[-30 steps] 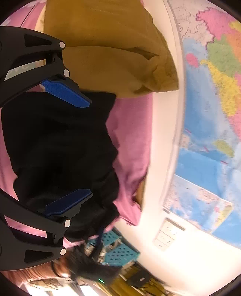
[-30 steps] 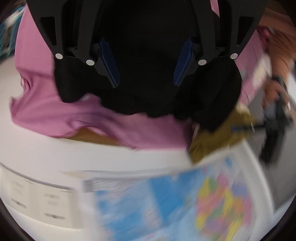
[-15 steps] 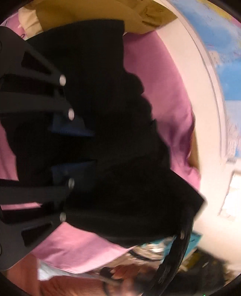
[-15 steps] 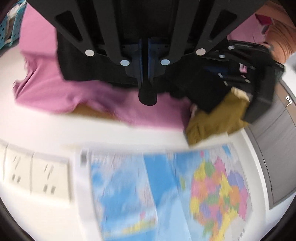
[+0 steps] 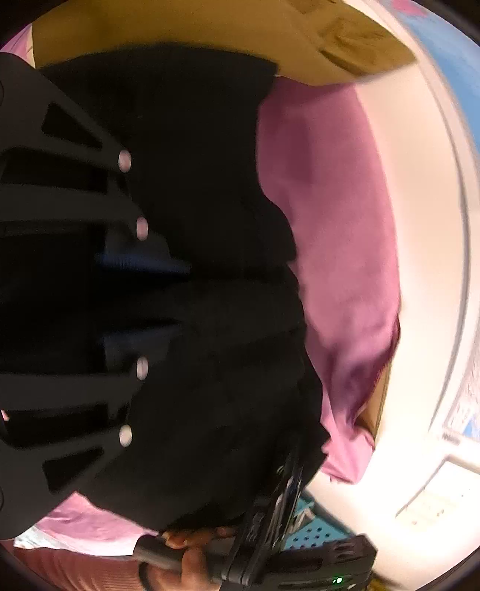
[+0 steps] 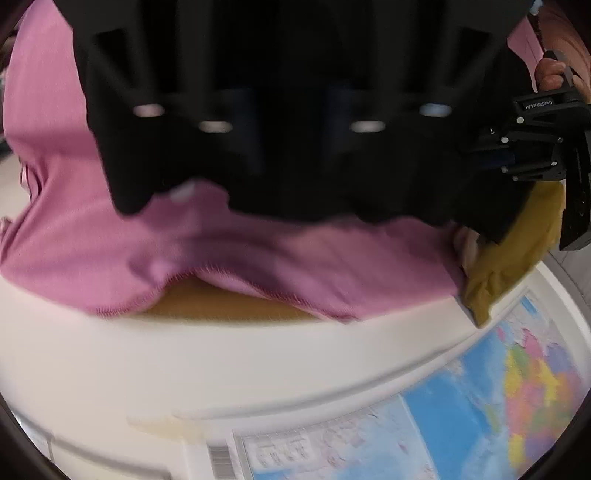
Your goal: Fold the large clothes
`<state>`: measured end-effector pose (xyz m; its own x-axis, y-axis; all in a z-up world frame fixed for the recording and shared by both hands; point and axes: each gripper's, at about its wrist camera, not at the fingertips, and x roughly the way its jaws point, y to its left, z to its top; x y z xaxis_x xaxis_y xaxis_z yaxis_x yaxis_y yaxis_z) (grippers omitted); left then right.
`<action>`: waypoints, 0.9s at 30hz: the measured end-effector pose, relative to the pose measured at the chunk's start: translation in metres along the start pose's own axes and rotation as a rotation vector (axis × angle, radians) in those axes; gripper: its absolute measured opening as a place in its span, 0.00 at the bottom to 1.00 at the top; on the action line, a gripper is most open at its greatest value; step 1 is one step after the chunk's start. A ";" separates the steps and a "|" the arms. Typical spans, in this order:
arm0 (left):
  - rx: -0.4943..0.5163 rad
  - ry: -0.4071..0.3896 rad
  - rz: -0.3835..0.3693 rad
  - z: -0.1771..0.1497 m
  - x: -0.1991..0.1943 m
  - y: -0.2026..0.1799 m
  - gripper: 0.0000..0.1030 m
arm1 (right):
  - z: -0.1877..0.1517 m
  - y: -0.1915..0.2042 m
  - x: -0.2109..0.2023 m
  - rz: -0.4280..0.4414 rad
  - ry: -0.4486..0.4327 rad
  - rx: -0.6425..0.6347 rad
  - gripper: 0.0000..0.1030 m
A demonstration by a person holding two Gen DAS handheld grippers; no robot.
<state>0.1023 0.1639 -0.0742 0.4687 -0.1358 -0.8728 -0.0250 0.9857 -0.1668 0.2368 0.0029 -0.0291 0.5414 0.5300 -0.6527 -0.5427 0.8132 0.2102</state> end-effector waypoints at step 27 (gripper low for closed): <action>-0.046 -0.038 -0.048 -0.004 -0.014 0.012 0.56 | -0.075 -0.120 -0.050 0.020 -0.098 0.297 0.23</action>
<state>0.0922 0.1769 -0.0662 0.5038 -0.1784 -0.8452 -0.0413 0.9723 -0.2299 0.2264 -0.1392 -0.0763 0.5998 0.5557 -0.5757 -0.3502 0.8292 0.4356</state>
